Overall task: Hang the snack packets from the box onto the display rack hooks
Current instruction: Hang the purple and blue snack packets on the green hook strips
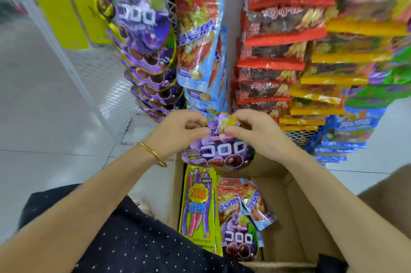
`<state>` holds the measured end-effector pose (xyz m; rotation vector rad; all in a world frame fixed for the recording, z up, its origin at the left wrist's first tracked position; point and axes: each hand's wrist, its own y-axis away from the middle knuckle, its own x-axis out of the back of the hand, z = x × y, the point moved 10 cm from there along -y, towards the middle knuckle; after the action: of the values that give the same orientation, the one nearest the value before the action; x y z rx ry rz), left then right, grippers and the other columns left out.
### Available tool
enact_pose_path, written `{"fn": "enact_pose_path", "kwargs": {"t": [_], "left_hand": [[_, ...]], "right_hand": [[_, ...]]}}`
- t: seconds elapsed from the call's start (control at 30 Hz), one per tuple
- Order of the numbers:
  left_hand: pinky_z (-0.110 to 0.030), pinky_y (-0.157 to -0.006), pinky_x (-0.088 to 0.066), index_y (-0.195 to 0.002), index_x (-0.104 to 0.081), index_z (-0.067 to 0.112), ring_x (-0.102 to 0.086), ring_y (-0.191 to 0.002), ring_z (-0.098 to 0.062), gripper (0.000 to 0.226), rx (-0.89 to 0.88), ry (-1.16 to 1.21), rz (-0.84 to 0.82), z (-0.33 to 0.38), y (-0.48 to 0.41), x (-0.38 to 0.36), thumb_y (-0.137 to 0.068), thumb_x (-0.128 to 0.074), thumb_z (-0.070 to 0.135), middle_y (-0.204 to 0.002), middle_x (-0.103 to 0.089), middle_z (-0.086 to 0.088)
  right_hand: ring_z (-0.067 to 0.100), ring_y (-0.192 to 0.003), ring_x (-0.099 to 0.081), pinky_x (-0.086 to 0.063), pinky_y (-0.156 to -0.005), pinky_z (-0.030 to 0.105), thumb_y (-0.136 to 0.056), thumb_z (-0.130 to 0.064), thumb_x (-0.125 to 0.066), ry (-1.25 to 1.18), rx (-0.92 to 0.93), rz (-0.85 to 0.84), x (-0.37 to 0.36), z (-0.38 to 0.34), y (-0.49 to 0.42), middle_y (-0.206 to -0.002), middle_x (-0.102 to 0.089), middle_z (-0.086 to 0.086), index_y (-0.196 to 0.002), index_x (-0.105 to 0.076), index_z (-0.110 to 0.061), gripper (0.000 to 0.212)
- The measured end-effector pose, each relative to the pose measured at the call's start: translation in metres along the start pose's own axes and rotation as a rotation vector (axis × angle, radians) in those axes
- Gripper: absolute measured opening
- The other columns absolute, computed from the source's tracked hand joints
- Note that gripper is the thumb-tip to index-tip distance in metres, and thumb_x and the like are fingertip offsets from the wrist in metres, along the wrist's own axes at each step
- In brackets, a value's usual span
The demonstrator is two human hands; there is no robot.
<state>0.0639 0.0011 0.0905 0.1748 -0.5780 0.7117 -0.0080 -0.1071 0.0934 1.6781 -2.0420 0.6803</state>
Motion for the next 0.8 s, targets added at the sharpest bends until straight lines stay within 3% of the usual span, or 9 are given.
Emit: {"fn": "enact_pose_path", "kwargs": {"t": [0.1, 0.2, 0.3, 0.37, 0.43, 0.53, 0.6, 0.67, 0.8], "left_hand": [[-0.020, -0.059, -0.050, -0.078, -0.065, 0.013, -0.060, -0.058, -0.005, 0.013, -0.018, 0.092, 0.086, 0.033, 0.009, 0.067, -0.088, -0.057, 0.012, -0.063, -0.068, 0.004], [-0.015, -0.055, -0.048, -0.082, -0.064, 0.013, -0.064, -0.060, -0.007, 0.018, -0.094, 0.129, 0.329, 0.060, 0.007, 0.148, -0.093, -0.050, 0.014, -0.069, -0.072, 0.001], [-0.012, -0.055, -0.049, -0.084, -0.060, 0.021, -0.062, -0.067, -0.002, 0.011, -0.197, 0.125, 0.605, 0.090, -0.008, 0.217, -0.090, -0.056, 0.012, -0.080, -0.066, 0.003], [-0.021, -0.066, -0.055, -0.092, -0.061, 0.018, -0.059, -0.074, -0.004, 0.007, -0.247, 0.094, 0.735, 0.108, -0.025, 0.251, -0.085, -0.060, 0.015, -0.087, -0.062, -0.001], [-0.035, -0.085, -0.053, -0.110, -0.059, 0.007, -0.059, -0.086, -0.014, 0.023, -0.249, 0.022, 0.820, 0.122, -0.046, 0.275, -0.089, -0.057, 0.015, -0.104, -0.063, -0.010], [-0.036, -0.088, -0.050, -0.118, -0.054, 0.001, -0.060, -0.092, -0.025, 0.032, -0.212, -0.004, 0.828, 0.131, -0.073, 0.292, -0.091, -0.054, 0.018, -0.111, -0.063, -0.017], [-0.044, -0.086, -0.053, -0.108, -0.062, 0.001, -0.064, -0.089, -0.029, 0.030, -0.205, 0.027, 0.831, 0.132, -0.083, 0.298, -0.088, -0.057, 0.023, -0.101, -0.066, -0.020], [-0.039, -0.074, -0.055, -0.085, -0.065, 0.005, -0.060, -0.070, -0.026, 0.024, -0.207, 0.055, 0.830, 0.134, -0.085, 0.302, -0.087, -0.057, 0.028, -0.083, -0.064, -0.022], [-0.026, -0.049, -0.025, -0.064, -0.048, 0.010, -0.032, -0.055, -0.018, 0.034, -0.195, 0.110, 0.807, 0.140, -0.089, 0.300, -0.091, -0.056, 0.030, -0.063, -0.036, -0.010]], "right_hand": [[0.012, -0.063, -0.045, -0.033, -0.060, 0.020, -0.089, -0.021, -0.061, 0.071, 0.147, 0.111, 0.019, -0.061, -0.011, -0.072, -0.055, 0.012, -0.079, -0.058, -0.004, 0.020], [0.019, -0.075, -0.052, -0.039, -0.070, 0.025, -0.086, -0.021, -0.064, 0.124, 0.273, 0.214, 0.040, -0.119, -0.029, -0.083, -0.062, 0.014, -0.090, -0.063, 0.000, 0.021], [0.014, -0.075, -0.054, -0.037, -0.070, 0.012, -0.081, -0.013, -0.070, 0.110, 0.362, 0.308, 0.060, -0.169, -0.058, -0.083, -0.063, 0.006, -0.098, -0.062, -0.007, 0.020], [0.008, -0.065, -0.048, -0.036, -0.066, 0.009, -0.079, -0.012, -0.071, 0.095, 0.389, 0.338, 0.071, -0.196, -0.080, -0.078, -0.055, -0.001, -0.110, -0.055, -0.013, 0.035], [0.004, -0.060, -0.042, -0.034, -0.063, 0.007, -0.078, -0.008, -0.070, 0.090, 0.425, 0.360, 0.079, -0.217, -0.102, -0.077, -0.051, -0.007, -0.111, -0.051, -0.013, 0.038], [-0.002, -0.067, -0.043, -0.033, -0.064, 0.006, -0.079, -0.005, -0.067, 0.101, 0.457, 0.388, 0.088, -0.235, -0.135, -0.078, -0.047, -0.016, -0.106, -0.055, -0.010, 0.030], [0.003, -0.079, -0.043, -0.032, -0.068, 0.003, -0.081, -0.004, -0.066, 0.111, 0.489, 0.410, 0.091, -0.245, -0.152, -0.089, -0.055, -0.010, -0.108, -0.060, -0.010, 0.029], [0.003, -0.088, -0.044, -0.031, -0.072, 0.003, -0.083, -0.004, -0.064, 0.103, 0.510, 0.443, 0.095, -0.253, -0.165, -0.102, -0.062, -0.001, -0.113, -0.061, -0.008, 0.031], [0.014, -0.098, -0.053, -0.036, -0.081, 0.019, -0.086, -0.007, -0.062, 0.082, 0.507, 0.491, 0.099, -0.261, -0.184, -0.113, -0.063, 0.006, -0.118, -0.058, -0.008, 0.033]]}}
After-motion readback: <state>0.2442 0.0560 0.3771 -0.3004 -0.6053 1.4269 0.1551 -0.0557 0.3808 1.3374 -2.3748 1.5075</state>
